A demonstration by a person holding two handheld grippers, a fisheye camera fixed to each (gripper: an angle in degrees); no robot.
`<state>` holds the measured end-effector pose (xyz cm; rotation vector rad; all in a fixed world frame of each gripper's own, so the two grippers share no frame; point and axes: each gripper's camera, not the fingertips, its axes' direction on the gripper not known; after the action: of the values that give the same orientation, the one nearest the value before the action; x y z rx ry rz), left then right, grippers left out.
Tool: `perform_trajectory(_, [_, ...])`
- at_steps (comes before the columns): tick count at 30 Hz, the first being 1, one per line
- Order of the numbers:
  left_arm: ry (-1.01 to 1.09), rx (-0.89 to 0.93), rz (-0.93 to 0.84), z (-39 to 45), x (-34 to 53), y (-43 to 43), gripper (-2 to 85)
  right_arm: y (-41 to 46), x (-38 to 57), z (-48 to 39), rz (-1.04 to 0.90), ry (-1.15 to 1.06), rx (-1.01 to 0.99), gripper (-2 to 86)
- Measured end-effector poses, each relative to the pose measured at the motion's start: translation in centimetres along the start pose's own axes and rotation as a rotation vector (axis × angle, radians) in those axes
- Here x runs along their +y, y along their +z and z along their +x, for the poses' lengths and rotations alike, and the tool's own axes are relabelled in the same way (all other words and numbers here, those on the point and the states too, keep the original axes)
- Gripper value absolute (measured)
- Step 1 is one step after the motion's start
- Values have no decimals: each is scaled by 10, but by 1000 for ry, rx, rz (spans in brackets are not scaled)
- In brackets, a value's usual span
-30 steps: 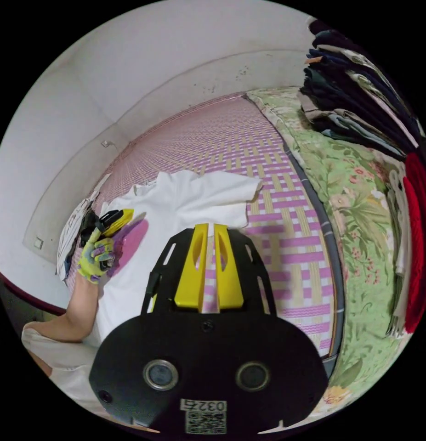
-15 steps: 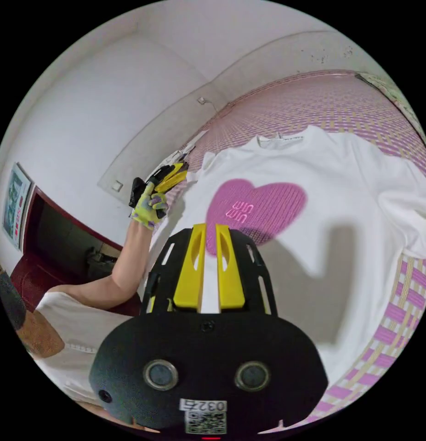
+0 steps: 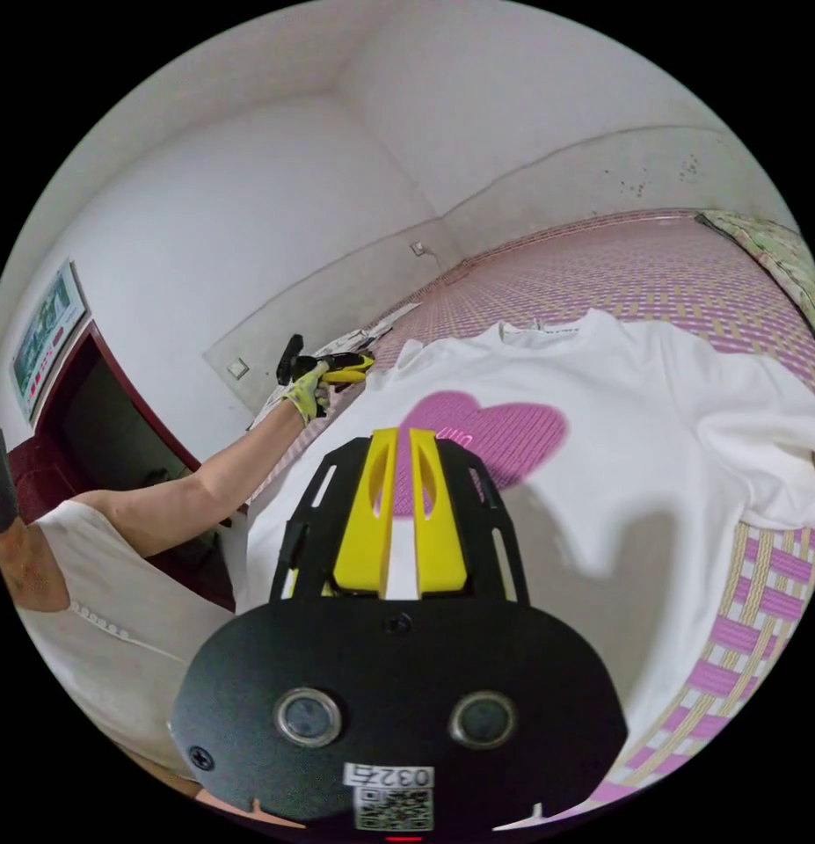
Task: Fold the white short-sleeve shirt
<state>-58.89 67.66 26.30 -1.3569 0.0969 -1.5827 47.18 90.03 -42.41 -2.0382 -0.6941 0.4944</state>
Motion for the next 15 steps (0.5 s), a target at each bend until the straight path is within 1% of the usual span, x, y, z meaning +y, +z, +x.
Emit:
perform_trajectory(2, [54, -85, -15, 24, -4, 9, 93, -2, 0, 3, 3, 2, -9, 33])
perform_trajectory(4, [93, -163, -98, 48, -7, 35, 66, -4, 0, 10, 9, 17, -23, 35])
perform_trajectory(6, [119, -193, -151, 59, -7, 50, 46, -7, 1, 16, 22, 34, -40, 37])
perform_trajectory(8, [117, -207, -167, 61, -6, 52, 21, -10, 2, 22, 34, 51, -51, 37])
perform_trajectory(9, [98, -162, -144, 55, -4, 43, 9, -12, 2, 25, 40, 63, -54, 38])
perform_trajectory(10, [76, -34, -66, 40, 4, 21, 0, -14, 2, 28, 45, 71, -56, 38])
perform_trajectory(11, [63, 49, -8, 30, 10, 8, -3, -14, 2, 29, 46, 75, -55, 38])
perform_trajectory(12, [24, 205, 109, 2, 29, -17, -7, -15, 1, 31, 46, 83, -52, 38])
perform_trajectory(13, [-56, 294, 179, -32, 49, -28, -8, -14, 0, 34, 43, 96, -52, 38])
perform_trajectory(14, [-99, 316, 187, -48, 57, -28, -9, -13, -1, 36, 39, 104, -52, 38])
perform_trajectory(15, [-176, 326, 133, -76, 69, -16, -11, -11, -3, 40, 32, 123, -55, 38])
